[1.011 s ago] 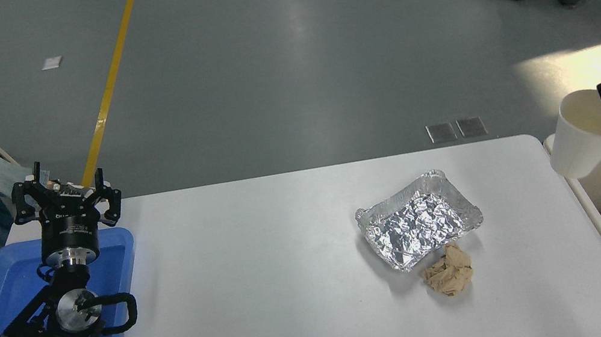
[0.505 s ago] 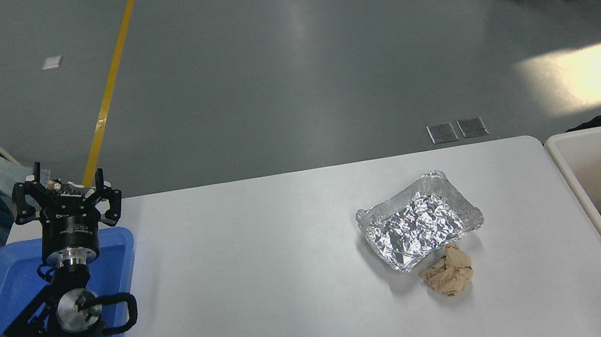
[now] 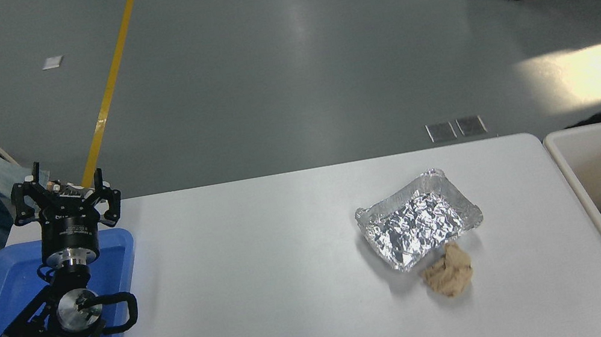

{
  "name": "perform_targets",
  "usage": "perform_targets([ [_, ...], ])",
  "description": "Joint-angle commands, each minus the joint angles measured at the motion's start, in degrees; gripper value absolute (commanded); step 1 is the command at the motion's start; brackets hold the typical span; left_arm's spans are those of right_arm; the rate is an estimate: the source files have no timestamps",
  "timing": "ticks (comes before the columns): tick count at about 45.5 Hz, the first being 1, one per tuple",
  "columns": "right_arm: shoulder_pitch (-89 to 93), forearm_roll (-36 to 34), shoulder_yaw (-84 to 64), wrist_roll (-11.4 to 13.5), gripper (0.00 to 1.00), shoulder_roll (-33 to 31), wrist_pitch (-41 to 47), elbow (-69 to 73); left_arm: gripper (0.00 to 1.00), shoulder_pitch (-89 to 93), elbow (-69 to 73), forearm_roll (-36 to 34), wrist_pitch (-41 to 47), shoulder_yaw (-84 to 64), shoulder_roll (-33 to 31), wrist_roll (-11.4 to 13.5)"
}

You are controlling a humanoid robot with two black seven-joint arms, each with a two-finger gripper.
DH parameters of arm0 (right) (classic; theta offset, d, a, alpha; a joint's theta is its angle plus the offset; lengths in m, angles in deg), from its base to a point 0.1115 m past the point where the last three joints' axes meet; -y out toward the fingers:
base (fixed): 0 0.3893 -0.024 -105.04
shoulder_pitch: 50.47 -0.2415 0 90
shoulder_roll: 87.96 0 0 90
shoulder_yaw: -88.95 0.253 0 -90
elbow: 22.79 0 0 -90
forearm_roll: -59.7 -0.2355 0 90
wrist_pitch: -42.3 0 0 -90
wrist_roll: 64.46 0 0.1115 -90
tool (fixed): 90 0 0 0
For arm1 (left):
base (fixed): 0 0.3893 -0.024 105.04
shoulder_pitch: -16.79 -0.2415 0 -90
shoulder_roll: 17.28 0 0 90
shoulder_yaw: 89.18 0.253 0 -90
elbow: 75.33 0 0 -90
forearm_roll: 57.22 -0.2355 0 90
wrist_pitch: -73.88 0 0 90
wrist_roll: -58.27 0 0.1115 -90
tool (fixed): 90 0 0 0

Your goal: Pick up paper cup place in dustbin

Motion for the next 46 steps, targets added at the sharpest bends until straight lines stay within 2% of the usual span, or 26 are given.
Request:
perform_targets([
  [1,26.2,-11.6,14.8,-0.5,0.00,11.6,-2.7,-20.2,0.99,0.0,0.0,0.0,0.0,0.0,0.0,-0.1],
  [11,32.8,-17.3,15.6,0.0,0.00,17.2,-4.9,-22.9,0.99,0.0,0.0,0.0,0.0,0.0,0.0,0.0],
  [27,34.5,-17.7,17.6,0.5,0.00,20.3,-7.1,-22.5,0.99,0.0,0.0,0.0,0.0,0.0,0.0,0.0],
  [28,34.5,-17.7,17.8,0.5,0.12,20.3,-7.5,-22.4,0.99,0.0,0.0,0.0,0.0,0.0,0.0,0.0],
  [29,34.5,-17.8,18.0,0.4,0.29,20.4,-7.8,-22.2,0.99,0.0,0.0,0.0,0.0,0.0,0.0,0.0],
  [30,34.3,-18.0,18.3,0.4,0.89,20.4,-8.8,-21.9,0.99,0.0,0.0,0.0,0.0,0.0,0.0,0.0],
  [31,34.1,-18.1,18.7,0.4,1.00,20.4,-8.8,-21.8,0.99,0.0,0.0,0.0,0.0,0.0,0.0,0.0],
  [46,27.3,-15.7,17.2,0.3,1.00,17.8,-7.0,-20.6,0.99,0.1,0.0,-0.1,0.0,0.1,0.0,-0.1],
])
